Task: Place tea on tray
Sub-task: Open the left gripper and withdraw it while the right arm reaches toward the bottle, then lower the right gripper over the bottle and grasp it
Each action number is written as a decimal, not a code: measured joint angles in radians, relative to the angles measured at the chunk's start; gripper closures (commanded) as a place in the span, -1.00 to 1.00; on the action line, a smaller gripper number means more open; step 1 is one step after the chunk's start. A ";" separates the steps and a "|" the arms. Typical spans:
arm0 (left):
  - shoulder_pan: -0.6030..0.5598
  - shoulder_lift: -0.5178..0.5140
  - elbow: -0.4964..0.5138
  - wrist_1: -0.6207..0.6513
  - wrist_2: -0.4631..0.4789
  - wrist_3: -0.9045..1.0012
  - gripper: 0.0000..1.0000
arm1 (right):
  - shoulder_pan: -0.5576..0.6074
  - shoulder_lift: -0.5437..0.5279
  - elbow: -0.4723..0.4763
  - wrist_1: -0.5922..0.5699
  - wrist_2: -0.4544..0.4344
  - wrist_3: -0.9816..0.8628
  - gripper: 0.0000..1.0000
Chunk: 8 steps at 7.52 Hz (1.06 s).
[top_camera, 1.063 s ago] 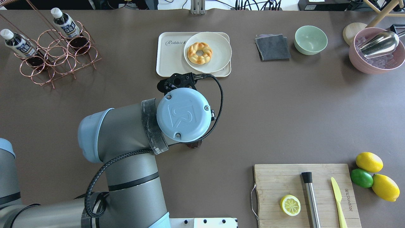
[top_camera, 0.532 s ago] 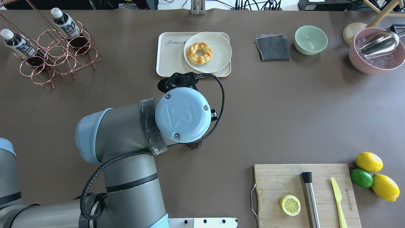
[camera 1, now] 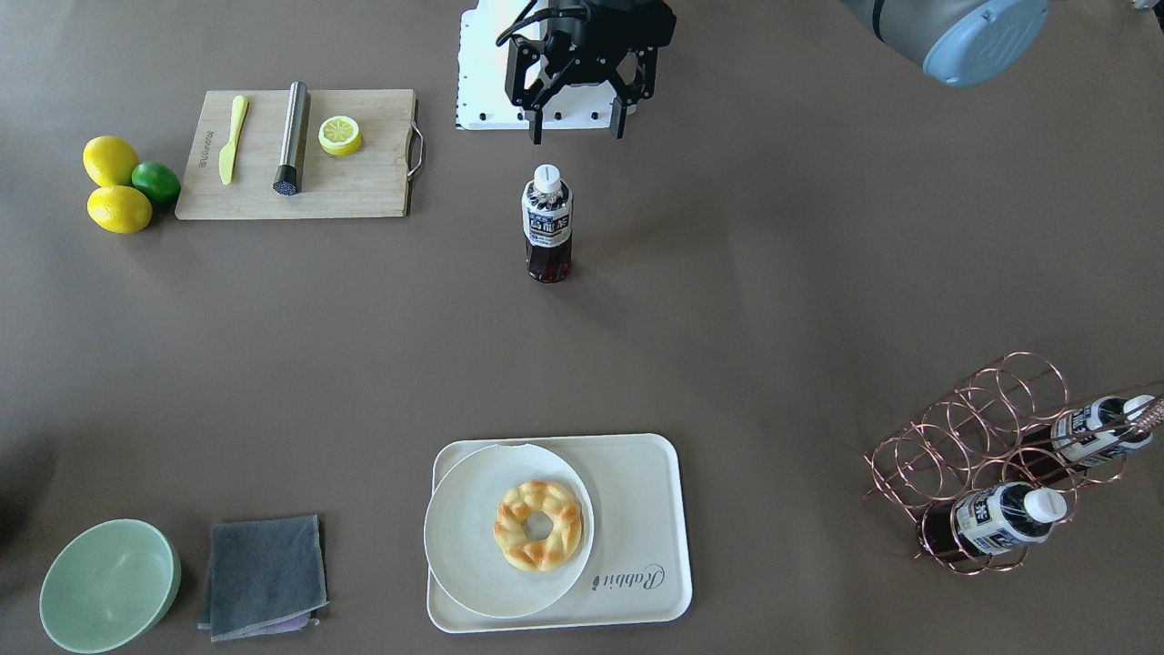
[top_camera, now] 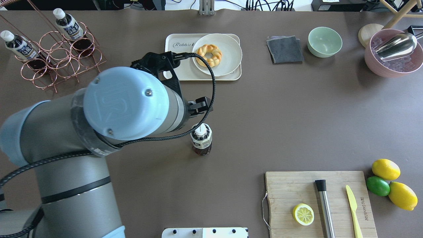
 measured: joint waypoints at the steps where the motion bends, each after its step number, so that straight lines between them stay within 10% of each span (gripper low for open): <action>1: -0.031 0.052 -0.061 0.014 -0.035 0.061 -0.93 | -0.089 0.110 0.004 0.001 0.005 0.195 -1.00; 4: -0.179 0.248 -0.236 0.035 -0.221 0.349 -0.93 | -0.412 0.413 0.030 0.002 -0.028 0.771 -1.00; 8: -0.572 0.529 -0.254 0.029 -0.582 0.889 -0.93 | -0.942 0.758 0.040 -0.096 -0.421 1.309 -0.99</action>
